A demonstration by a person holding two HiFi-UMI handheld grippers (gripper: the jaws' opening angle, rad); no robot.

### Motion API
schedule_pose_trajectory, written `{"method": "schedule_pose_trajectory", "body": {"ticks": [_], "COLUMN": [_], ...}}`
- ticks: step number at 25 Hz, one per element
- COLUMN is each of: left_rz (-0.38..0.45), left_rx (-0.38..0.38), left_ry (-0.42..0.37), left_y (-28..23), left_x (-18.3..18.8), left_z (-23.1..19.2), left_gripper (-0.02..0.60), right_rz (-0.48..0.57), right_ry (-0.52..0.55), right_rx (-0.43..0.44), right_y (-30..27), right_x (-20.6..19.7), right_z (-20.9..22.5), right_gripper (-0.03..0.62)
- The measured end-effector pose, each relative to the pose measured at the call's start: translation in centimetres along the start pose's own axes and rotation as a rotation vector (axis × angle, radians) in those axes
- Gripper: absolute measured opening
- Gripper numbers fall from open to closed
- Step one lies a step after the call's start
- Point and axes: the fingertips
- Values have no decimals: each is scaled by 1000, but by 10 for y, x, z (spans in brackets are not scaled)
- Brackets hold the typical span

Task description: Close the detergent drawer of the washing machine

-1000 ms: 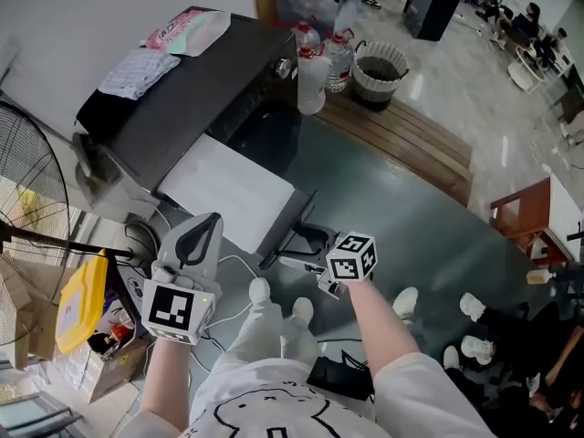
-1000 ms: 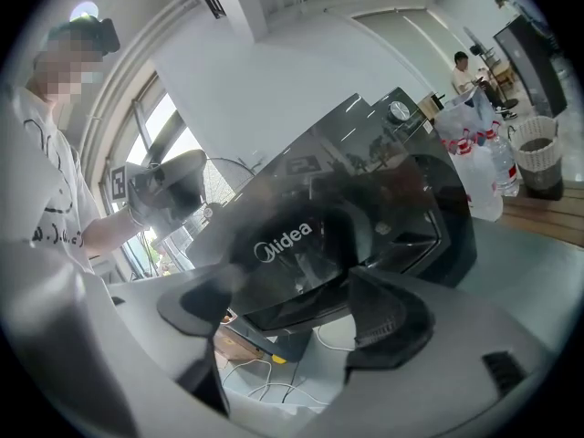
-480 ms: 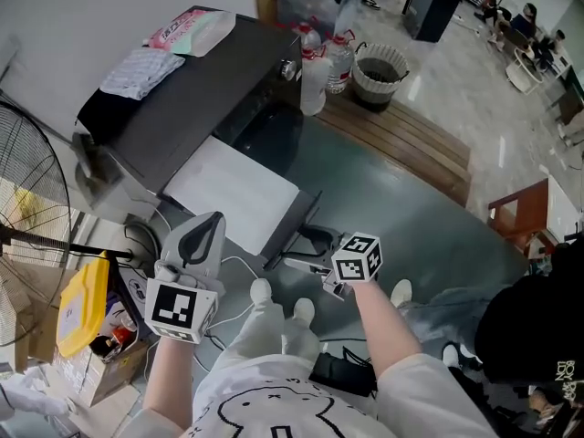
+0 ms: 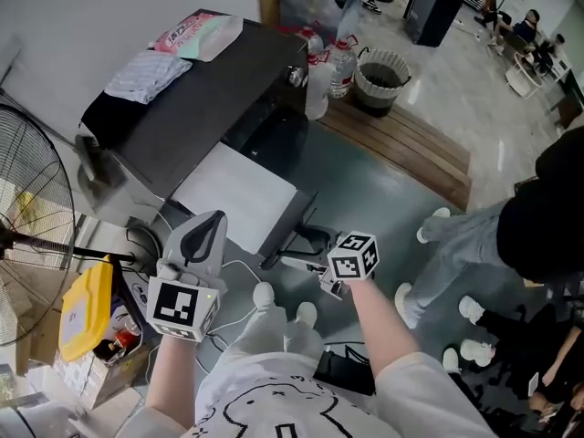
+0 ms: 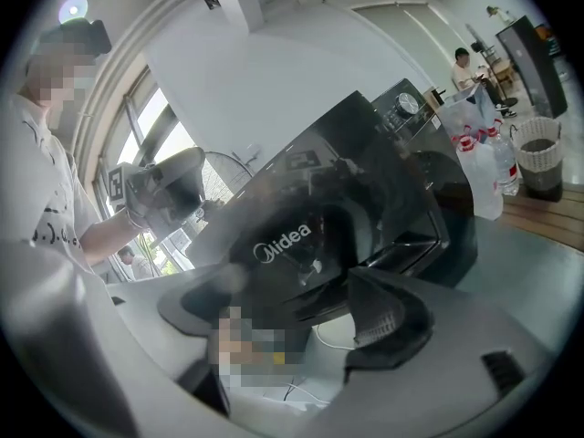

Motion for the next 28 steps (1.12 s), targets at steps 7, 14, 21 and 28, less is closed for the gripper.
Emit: {"method": "schedule_pose_trajectory", "body": {"ticks": [7,14,21,28], "left_rz": [-6,-3,-9,0], "left_rx": [8,8,23,32], "left_ry": [12,21,23,26], "left_y": [-2,-4,3,2], "left_x": [-7,-7,-10,-9], "left_z": [-17,-24,-36,-47], "left_gripper": [14,14,14,14], "right_rz": [-18,-24,-25,-29], "right_ry": [-3,-1,-10,-14], "right_rx": [6,-4,0,-2], "right_y": [-6,-20,-28,-39], "right_x": [1,7,8,12], "right_z": [0,-2,-3,-2], "right_gripper": [391,391,391,391]}}
Point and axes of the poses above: the fingertips, and each gripper's own axes: y backward along the fingers, z to its right, x out of its top, and after that the axes turned 5 degrees about -x, right-handed
